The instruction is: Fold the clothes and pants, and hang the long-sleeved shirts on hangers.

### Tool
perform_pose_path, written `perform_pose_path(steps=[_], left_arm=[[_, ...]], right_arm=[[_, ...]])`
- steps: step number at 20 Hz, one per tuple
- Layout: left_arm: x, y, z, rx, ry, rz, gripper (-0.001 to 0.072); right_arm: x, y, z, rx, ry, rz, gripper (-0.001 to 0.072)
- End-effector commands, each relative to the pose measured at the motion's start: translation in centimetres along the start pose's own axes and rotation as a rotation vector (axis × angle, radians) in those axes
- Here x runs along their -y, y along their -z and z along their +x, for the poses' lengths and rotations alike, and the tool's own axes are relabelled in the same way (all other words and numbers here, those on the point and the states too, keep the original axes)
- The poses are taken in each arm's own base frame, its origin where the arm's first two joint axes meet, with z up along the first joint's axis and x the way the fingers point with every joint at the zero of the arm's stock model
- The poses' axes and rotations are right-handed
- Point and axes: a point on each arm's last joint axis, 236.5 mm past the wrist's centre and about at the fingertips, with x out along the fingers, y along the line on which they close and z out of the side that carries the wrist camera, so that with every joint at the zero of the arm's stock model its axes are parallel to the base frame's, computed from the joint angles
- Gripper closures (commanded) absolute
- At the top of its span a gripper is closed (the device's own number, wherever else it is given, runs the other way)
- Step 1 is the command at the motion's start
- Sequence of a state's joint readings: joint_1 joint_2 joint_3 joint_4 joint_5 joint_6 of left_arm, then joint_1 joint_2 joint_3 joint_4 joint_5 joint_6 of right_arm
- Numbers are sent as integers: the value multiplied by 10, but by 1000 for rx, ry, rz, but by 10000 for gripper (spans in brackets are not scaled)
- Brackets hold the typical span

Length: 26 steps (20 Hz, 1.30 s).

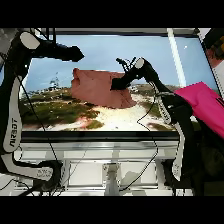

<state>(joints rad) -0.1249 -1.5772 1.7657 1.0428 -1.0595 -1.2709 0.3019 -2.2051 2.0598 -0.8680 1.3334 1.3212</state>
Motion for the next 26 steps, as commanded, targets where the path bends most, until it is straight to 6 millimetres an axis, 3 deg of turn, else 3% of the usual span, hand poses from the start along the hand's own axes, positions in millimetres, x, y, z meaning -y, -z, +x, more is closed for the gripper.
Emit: perform_pose_path(steps=[1, 2, 3, 4, 6, 9, 11, 15, 16, 17, 18, 19, 21, 23, 24, 25, 26], left_arm=[[-3, 0, 0, 1, -7, -1, 359], [-6, -2, 0, 8, -12, -4, 399], [-11, -6, -1, 27, -22, -8, 487], [-17, -12, -3, 53, -35, -14, 514], [-34, -26, -9, 117, -69, -48, 519], [-60, -44, -20, 201, -117, -103, 526], [-73, -50, -27, 234, -141, -114, 526], [-82, -52, -31, 247, -155, -122, 524], [-81, -52, -31, 246, -154, -122, 523], [-81, -52, -31, 246, -154, -122, 522], [-81, -51, -31, 241, -153, -123, 522], [-80, -49, -30, 232, -150, -123, 522], [-79, -43, -29, 208, -143, -125, 522], [-75, -35, -27, 171, -131, -126, 526], [-73, -30, -26, 150, -124, -126, 586], [-71, -26, -25, 129, -117, -124, 698], [-70, -22, -25, 114, -113, -124, 697]], right_arm=[[-4, 4, 1, -17, -12, -2, 641], [-5, 5, 1, -21, -13, -8, 693], [-6, 6, 1, -25, -18, -17, 694], [-12, 7, 0, -31, -44, -31, 695], [-42, 9, -6, -34, -156, -65, 697], [-103, 22, -21, -79, -306, -111, 697], [-140, 44, -18, -163, -335, -125, 698], [-209, 123, 14, -461, -328, -112, 687], [-224, 135, 23, -491, -327, -135, 631], [-234, 144, 29, -511, -322, -137, 507], [-241, 152, 32, -537, -320, -140, 364], [-244, 156, 32, -550, -318, -140, 292], [-245, 153, 26, -537, -317, -138, 285], [-240, 138, 9, -487, -318, -131, 286], [-235, 128, -2, -451, -319, -125, 288], [-229, 117, -15, -411, -318, -118, 348], [-219, 104, -29, -367, -315, -108, 509]])
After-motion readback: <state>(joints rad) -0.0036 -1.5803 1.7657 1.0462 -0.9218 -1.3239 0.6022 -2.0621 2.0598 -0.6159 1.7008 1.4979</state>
